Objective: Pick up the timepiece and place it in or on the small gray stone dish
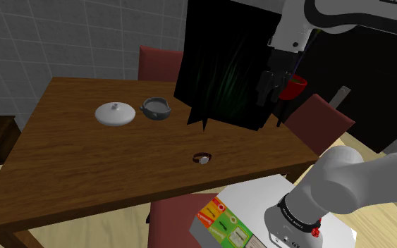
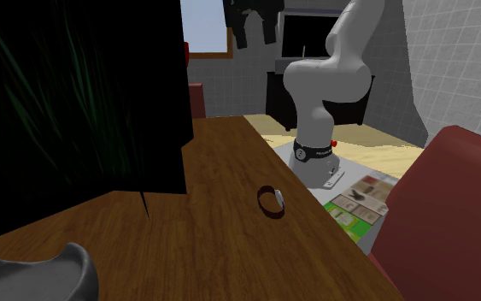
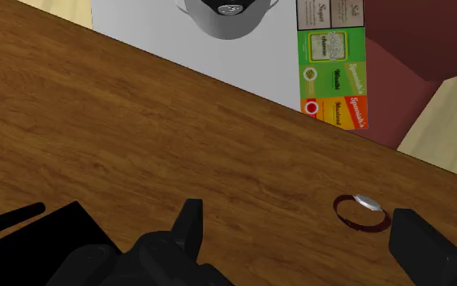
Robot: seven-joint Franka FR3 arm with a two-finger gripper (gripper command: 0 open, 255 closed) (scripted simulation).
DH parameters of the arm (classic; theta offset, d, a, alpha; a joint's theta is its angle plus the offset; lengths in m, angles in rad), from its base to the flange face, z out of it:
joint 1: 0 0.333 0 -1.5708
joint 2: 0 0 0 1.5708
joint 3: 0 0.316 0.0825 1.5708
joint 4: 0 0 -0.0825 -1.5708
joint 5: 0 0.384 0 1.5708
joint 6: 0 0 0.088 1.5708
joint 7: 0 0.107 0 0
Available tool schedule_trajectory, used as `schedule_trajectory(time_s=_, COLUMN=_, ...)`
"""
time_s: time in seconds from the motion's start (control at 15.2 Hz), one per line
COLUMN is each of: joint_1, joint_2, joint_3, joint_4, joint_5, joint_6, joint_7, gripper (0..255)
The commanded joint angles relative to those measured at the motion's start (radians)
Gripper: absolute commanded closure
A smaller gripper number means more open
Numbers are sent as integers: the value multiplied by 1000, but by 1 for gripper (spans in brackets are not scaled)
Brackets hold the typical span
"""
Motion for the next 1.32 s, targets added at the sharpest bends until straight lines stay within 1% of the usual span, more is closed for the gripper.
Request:
schedule_trajectory(time_s=0.0, joint_1=0, joint_2=0, joint_3=0, joint_4=0, joint_5=0, joint_6=0, joint_7=0, gripper=0)
schedule_trajectory(time_s=0.66, joint_1=175, joint_2=73, joint_3=86, joint_4=-215, joint_5=-13, joint_6=416, joint_7=-256, gripper=0)
schedule_trajectory(time_s=1.25, joint_1=322, joint_2=222, joint_3=174, joint_4=-353, joint_5=-37, joint_6=825, joint_7=-452, gripper=0)
